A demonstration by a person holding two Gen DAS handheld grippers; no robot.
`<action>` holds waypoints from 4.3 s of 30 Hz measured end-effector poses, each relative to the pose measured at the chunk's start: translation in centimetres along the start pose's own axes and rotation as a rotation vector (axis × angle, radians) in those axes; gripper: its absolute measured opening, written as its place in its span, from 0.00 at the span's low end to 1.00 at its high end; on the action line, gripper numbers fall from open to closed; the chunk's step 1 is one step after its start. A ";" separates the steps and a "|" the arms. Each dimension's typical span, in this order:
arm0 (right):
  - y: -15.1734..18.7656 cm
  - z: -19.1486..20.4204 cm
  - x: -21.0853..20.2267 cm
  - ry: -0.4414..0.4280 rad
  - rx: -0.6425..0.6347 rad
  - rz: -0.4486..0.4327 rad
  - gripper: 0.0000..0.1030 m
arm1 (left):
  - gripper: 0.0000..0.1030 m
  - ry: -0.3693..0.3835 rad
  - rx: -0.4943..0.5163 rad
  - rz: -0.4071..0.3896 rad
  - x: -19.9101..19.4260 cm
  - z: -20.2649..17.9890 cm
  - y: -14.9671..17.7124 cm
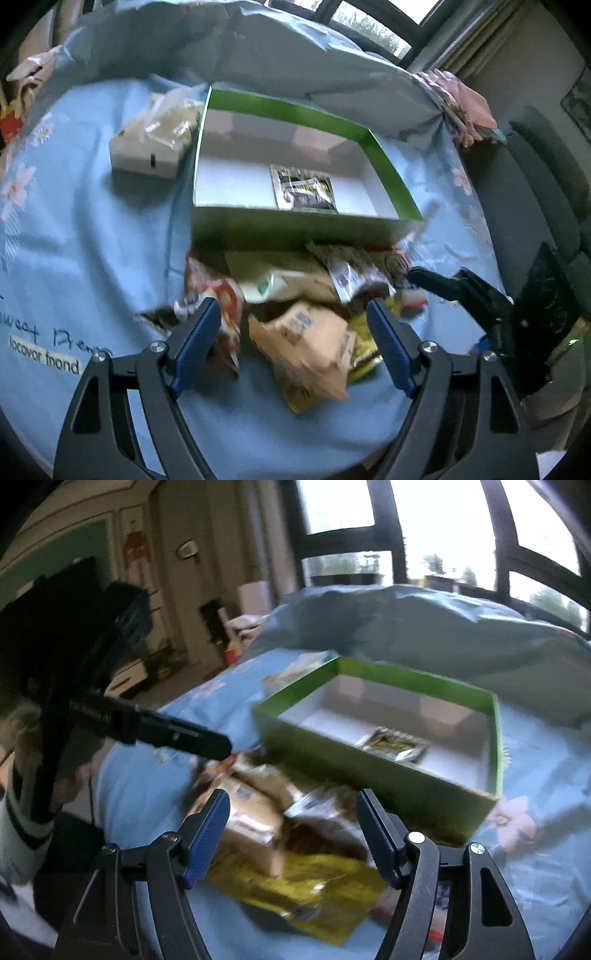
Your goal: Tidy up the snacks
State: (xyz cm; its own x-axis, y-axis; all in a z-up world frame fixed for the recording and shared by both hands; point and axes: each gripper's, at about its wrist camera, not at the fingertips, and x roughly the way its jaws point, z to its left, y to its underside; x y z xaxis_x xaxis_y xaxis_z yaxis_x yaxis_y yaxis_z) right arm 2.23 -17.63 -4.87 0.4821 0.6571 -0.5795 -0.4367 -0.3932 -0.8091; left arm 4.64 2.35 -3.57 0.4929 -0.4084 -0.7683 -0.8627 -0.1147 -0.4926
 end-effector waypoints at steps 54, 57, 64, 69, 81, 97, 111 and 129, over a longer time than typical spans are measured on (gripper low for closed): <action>1.0 0.8 3.1 -0.158 0.080 0.050 0.12 | 0.29 -0.124 0.316 -0.032 0.4 -3.5 4.1; 0.8 1.5 2.3 -0.157 0.061 0.027 0.12 | 0.29 -0.116 0.311 -0.062 -0.8 -3.5 4.2; -0.6 1.4 0.3 -0.115 0.047 -0.053 0.12 | 0.29 -0.117 0.344 -0.139 -2.5 -5.2 3.1; -1.5 0.2 -1.4 -0.064 0.066 -0.111 0.12 | 0.29 -0.117 0.407 -0.183 -2.4 -7.3 0.8; -4.9 -3.7 -2.2 0.088 0.068 -0.178 0.12 | 0.29 -0.047 0.419 -0.258 0.3 -8.8 -5.0; -4.4 -8.4 4.1 0.149 0.157 -0.043 0.12 | 0.33 -0.074 0.295 -0.151 7.6 -6.5 -8.0; -4.1 -9.0 4.4 0.188 0.193 -0.031 0.12 | 0.38 -0.110 0.280 -0.116 9.1 -6.3 -8.1; -3.6 -9.7 2.8 0.210 0.252 -0.076 0.18 | 0.77 -0.266 0.289 -0.203 7.3 -6.5 -7.6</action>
State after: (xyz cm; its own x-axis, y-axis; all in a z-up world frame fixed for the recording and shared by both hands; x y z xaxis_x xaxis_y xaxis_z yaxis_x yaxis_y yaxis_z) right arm 12.49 -20.60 -4.48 0.6549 0.5214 -0.5470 -0.5547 -0.1599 -0.8165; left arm 14.10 -5.62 -2.77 0.6938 -0.1523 -0.7039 -0.6969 0.1045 -0.7095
